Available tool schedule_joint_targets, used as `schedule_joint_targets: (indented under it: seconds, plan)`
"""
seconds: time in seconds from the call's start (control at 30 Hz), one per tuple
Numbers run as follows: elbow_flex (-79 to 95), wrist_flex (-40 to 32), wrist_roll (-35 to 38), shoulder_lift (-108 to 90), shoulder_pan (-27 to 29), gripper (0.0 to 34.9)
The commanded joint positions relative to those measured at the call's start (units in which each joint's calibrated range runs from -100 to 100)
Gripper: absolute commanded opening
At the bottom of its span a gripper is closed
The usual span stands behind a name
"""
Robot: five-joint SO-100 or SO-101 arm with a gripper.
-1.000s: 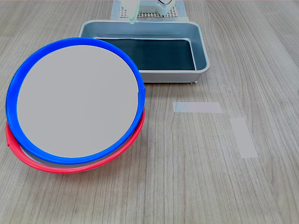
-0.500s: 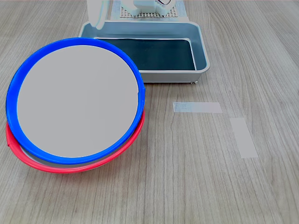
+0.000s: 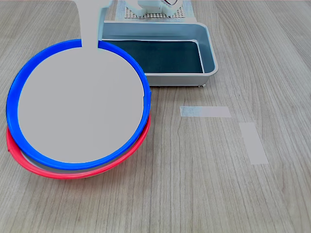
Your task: Lift the stacked dish and set it down on the table.
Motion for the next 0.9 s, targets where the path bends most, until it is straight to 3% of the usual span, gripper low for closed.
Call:
schedule_joint_targets:
  seconds: [0.0,0.37,0.87]
  plan:
    - [-4.06,0.35,0.10,0.72,-0.44,0.4]
    - [-19.44,10.83,-1.95,-0.04,-3.17,0.1]
    - [-20.35,8.77,-6.45,5.67,-21.71,0.0]
